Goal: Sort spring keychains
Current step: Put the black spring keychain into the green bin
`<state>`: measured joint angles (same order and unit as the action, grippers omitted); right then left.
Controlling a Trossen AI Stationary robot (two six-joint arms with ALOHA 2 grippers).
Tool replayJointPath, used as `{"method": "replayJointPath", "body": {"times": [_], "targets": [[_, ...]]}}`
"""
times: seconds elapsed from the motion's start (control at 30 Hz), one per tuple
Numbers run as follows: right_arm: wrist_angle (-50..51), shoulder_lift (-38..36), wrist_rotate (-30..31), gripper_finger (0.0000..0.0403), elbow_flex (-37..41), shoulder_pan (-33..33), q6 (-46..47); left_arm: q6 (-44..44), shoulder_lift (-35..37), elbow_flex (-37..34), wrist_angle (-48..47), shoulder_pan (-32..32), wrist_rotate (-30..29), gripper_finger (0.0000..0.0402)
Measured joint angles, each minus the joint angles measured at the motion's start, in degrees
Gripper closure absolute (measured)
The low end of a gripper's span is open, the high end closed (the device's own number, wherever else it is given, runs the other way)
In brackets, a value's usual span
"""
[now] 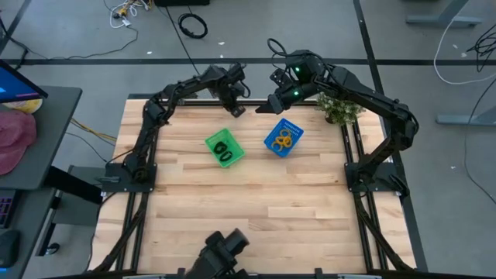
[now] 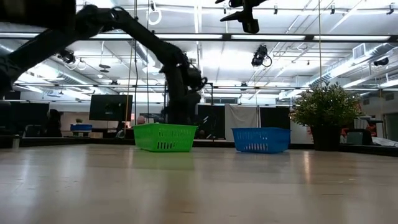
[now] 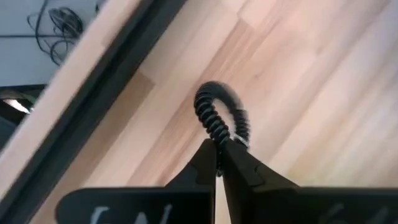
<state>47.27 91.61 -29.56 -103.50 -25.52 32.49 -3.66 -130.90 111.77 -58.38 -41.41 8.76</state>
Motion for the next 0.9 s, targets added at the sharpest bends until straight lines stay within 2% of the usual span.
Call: {"method": "replayJointPath", "body": {"times": [0.43,0.67,0.77,0.9], "targets": [[0.0,0.0,-0.9,0.0195,0.0,0.0,-1.3,1.5,17.2,-0.1,-1.9,-0.1,0.3,0.0393],[0.1,0.0,-1.2,0.0195,0.0,-0.1,-2.2,0.6,27.2,-0.8,0.8,-0.1,2.4,0.0393],[0.4,0.0,-1.6,0.0195,0.0,-0.4,-2.7,1.5,33.6,-3.9,5.7,-0.1,3.5,0.0393],[0.6,0.0,-1.8,0.0195,0.0,-1.3,-2.8,4.3,43.0,-13.0,12.9,0.3,4.3,0.0393]]}}
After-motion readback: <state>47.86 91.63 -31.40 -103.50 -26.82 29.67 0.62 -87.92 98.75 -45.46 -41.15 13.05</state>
